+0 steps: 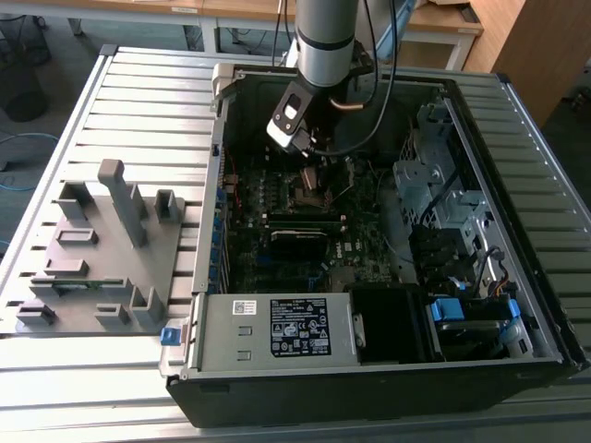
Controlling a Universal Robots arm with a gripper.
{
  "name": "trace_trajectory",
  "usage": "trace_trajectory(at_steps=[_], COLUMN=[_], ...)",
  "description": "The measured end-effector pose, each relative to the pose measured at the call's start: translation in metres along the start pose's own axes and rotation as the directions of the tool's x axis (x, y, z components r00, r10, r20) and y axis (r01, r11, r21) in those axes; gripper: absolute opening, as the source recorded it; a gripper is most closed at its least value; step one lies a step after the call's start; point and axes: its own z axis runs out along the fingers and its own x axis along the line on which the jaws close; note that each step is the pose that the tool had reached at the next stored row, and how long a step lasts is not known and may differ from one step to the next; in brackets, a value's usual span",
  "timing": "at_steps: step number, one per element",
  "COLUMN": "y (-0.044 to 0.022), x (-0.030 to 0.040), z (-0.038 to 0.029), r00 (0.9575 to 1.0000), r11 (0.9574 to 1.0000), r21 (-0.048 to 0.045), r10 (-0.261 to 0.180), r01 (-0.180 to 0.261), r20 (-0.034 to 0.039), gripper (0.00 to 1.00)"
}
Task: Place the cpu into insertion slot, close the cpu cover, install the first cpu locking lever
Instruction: 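Place the cpu into insertion slot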
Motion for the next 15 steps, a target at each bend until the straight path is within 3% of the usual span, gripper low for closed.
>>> trace_trajectory(at_steps=[5,10,15], y=[-0.0001,-0.0002,-0.0008], x=[0.0,0.0,0.0001], z=[0.0008,0.0017,0.0018], r00=[0.9958,0.9838,0.9816], r11=[0.9958,0.9839,0.9818], r21=[-0.0015,-0.0036,-0.0039], r10=[0.091,0.179,0.19], r01=[-0.091,-0.179,-0.19], r20=[0.0078,0.0152,0.016], gripper=[0.54,0.54,0.54])
